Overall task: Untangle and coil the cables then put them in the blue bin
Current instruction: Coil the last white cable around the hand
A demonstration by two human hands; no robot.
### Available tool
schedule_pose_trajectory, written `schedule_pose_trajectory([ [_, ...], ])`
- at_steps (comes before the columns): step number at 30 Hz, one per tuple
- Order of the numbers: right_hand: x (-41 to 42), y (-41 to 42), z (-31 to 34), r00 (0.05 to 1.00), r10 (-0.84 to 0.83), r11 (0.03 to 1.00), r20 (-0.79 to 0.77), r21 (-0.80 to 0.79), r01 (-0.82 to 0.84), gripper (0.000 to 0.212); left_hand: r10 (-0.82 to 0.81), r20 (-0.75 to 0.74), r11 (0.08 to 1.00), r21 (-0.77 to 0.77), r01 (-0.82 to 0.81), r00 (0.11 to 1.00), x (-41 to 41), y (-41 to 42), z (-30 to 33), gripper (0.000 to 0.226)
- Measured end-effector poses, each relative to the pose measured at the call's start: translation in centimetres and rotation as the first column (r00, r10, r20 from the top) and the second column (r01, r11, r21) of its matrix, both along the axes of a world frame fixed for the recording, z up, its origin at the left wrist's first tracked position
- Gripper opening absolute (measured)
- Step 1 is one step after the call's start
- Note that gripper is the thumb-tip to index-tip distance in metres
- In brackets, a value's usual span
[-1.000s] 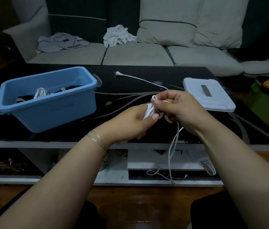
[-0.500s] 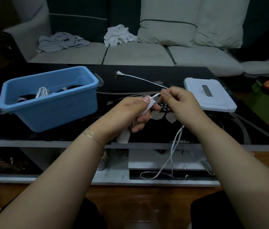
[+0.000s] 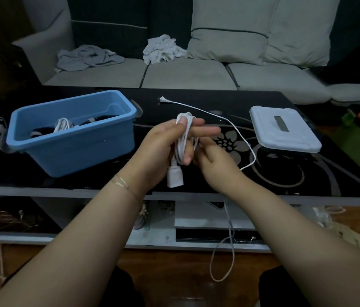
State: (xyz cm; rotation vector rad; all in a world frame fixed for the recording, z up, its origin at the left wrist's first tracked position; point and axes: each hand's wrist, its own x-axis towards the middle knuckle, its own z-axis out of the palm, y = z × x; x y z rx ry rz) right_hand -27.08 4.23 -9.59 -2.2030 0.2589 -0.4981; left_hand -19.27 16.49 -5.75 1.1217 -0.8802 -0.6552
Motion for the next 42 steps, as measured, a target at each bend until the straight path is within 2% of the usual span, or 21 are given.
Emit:
schedule_pose_trajectory([
  [2, 0.0, 0.8, -0.3, 0.998, 0.032, 0.997, -0.046, -0.064, -0.035, 0.010, 0.039, -0.073, 0.999, -0.033, -0.042, 0.997, 0.4, 0.0, -0.1, 0.042],
  [4, 0.1, 1.4, -0.3, 0.996, 0.046, 0.995, -0.077, -0.087, -0.053, 0.015, 0.080, -0.131, 0.995, -0.046, -0.087, 0.988, 0.7, -0.2, -0.1, 0.038],
  [9, 0.0, 1.5, 0.8, 0.985, 0.069, 0.992, -0.156, -0.090, -0.084, 0.020, 0.154, -0.103, 0.987, -0.023, -0.157, 0.983, 0.4, -0.4, -0.4, 0.036],
  [13, -0.7, 1.9, 0.6, 0.923, 0.184, 0.968, -0.337, -0.099, -0.229, 0.015, 0.283, 0.074, 0.952, 0.096, -0.290, 0.956, 0.2, -0.6, -0.6, 0.035],
  [17, -1.1, 1.8, 1.0, 0.925, 0.171, 0.965, -0.339, -0.131, -0.227, 0.018, 0.328, 0.152, 0.930, 0.122, -0.347, 0.932, 0.2, -0.7, -0.5, 0.025],
  [21, -1.3, 1.4, 1.3, 0.927, 0.158, 0.957, -0.340, -0.178, -0.228, 0.021, 0.299, 0.324, 0.917, 0.163, -0.364, 0.897, -0.3, -0.9, -0.6, 0.025],
  [23, -1.5, 1.5, 1.4, 0.925, 0.180, 0.955, -0.335, -0.165, -0.245, 0.022, 0.253, 0.500, 0.889, 0.217, -0.403, 0.828, -0.3, -0.9, -0.9, 0.028],
  [26, -1.8, 1.4, 1.7, 0.918, 0.219, 0.961, -0.330, -0.092, -0.262, 0.027, 0.091, 0.791, 0.818, 0.286, -0.499, 0.604, -0.2, -0.9, -1.5, 0.043],
  [27, -1.9, 1.2, 1.9, 0.914, 0.225, 0.964, -0.338, -0.062, -0.260, 0.028, 0.046, 0.826, 0.800, 0.306, -0.516, 0.562, -0.1, -0.8, -1.5, 0.049],
  [30, -2.1, 0.3, 2.4, 0.924, 0.201, 0.977, -0.325, -0.005, -0.214, 0.027, -0.052, 0.848, 0.777, 0.367, -0.512, 0.528, 0.1, -0.5, -1.5, 0.057],
  [31, -2.1, -0.2, 2.6, 0.935, 0.178, 0.981, -0.307, -0.018, -0.193, 0.027, -0.088, 0.833, 0.780, 0.398, -0.483, 0.546, 0.2, -0.5, -1.5, 0.060],
  [33, -2.1, -1.2, 2.9, 0.956, 0.109, 0.985, -0.272, -0.101, -0.141, 0.019, -0.166, 0.721, 0.796, 0.501, -0.341, 0.673, 0.1, -0.5, -1.5, 0.059],
  [35, -2.2, -1.9, 3.1, 0.970, -0.013, 0.975, -0.241, -0.217, -0.041, 0.034, -0.227, 0.563, 0.802, 0.571, -0.176, 0.795, -0.1, -0.6, -1.6, 0.050],
  [37, -2.3, -1.9, 3.1, 0.977, -0.077, 0.957, -0.199, -0.288, 0.017, 0.047, -0.237, 0.514, 0.803, 0.581, -0.132, 0.824, -0.3, -0.7, -1.6, 0.043],
  [39, -2.3, -1.8, 3.3, 0.983, -0.045, 0.968, -0.175, -0.250, -0.001, 0.045, -0.207, 0.516, 0.813, 0.563, -0.146, 0.831, -0.1, -0.7, -1.4, 0.036],
  [42, -2.0, -2.5, 3.5, 0.989, 0.072, 0.995, -0.128, -0.054, -0.080, 0.025, -0.155, 0.518, 0.801, 0.564, -0.200, 0.841, 0.2, -0.4, -1.2, 0.033],
])
